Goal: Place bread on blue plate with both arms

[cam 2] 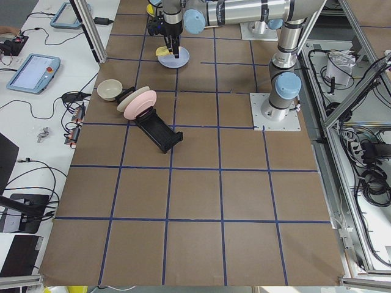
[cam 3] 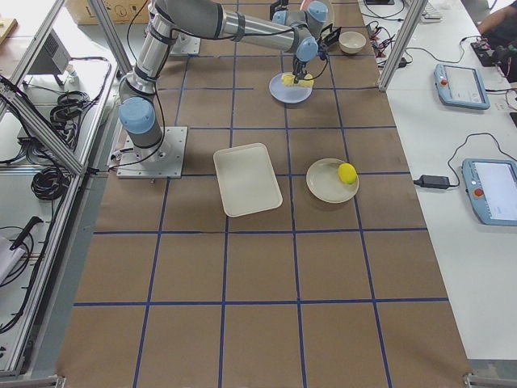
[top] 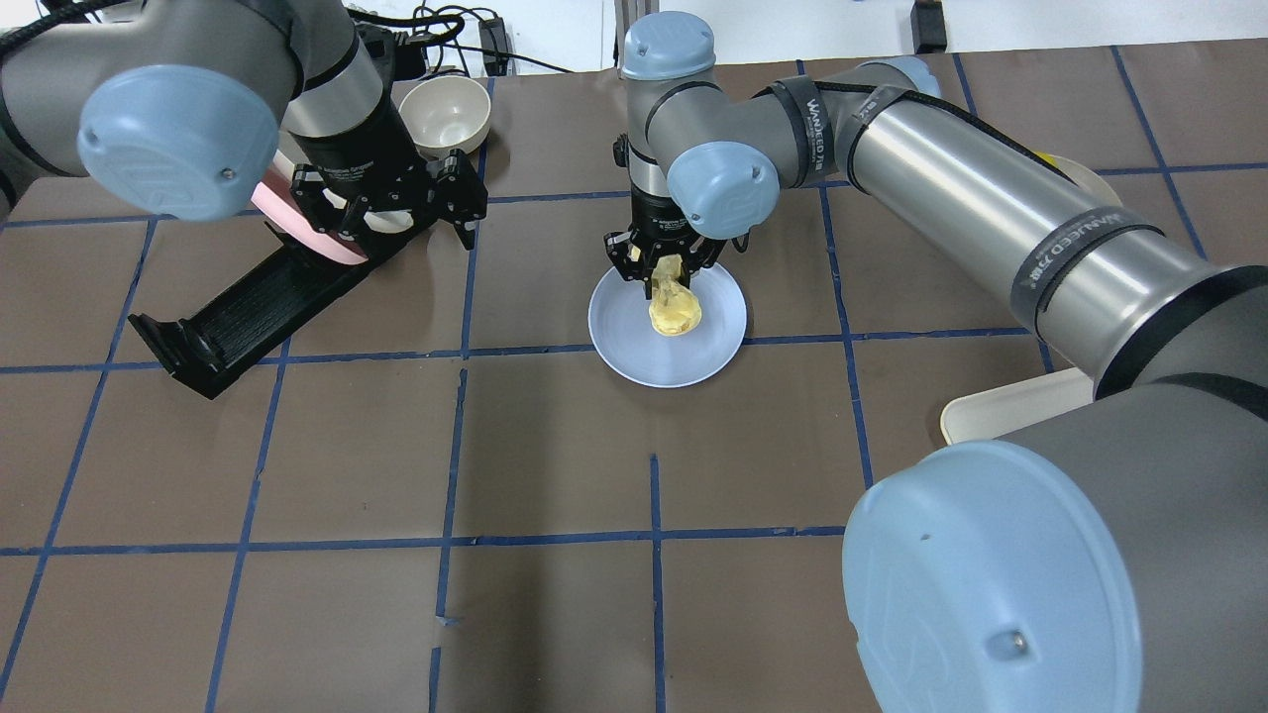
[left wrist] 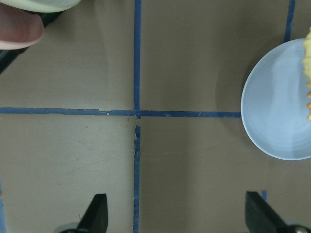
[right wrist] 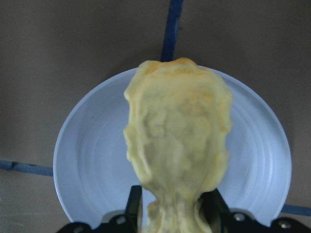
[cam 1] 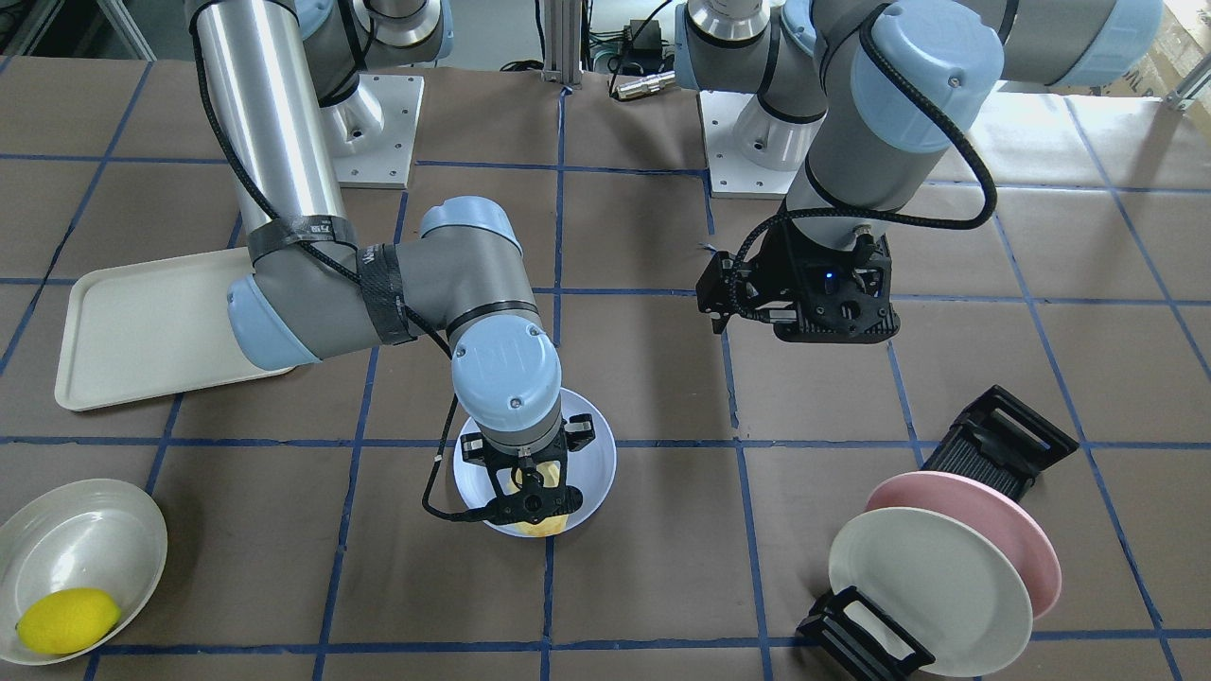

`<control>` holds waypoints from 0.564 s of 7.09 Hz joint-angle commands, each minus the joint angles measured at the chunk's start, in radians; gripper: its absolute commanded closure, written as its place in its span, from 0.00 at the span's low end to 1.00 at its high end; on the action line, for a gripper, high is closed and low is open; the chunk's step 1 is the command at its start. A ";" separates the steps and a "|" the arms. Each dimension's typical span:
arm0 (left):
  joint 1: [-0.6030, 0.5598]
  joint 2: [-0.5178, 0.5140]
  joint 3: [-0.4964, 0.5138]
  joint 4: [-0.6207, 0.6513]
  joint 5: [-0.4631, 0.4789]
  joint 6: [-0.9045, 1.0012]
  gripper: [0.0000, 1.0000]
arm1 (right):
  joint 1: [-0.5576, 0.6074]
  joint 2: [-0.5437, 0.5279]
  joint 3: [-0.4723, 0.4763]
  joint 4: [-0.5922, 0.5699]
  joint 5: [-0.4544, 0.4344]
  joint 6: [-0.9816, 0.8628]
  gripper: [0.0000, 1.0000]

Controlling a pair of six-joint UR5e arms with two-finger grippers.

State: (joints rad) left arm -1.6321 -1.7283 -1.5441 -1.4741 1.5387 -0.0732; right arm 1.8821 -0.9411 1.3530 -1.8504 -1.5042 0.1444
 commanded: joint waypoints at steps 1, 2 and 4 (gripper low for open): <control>-0.008 -0.004 0.016 -0.015 0.004 0.000 0.00 | -0.011 -0.007 -0.008 0.000 -0.004 -0.005 0.00; -0.008 -0.001 0.018 -0.014 0.003 0.000 0.00 | -0.035 -0.025 -0.017 0.007 -0.007 -0.014 0.00; -0.006 0.003 0.019 -0.014 0.003 0.000 0.00 | -0.079 -0.106 0.005 0.019 -0.021 -0.072 0.00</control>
State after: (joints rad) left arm -1.6394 -1.7281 -1.5263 -1.4879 1.5418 -0.0736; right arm 1.8334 -1.0023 1.3504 -1.8379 -1.5190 0.1113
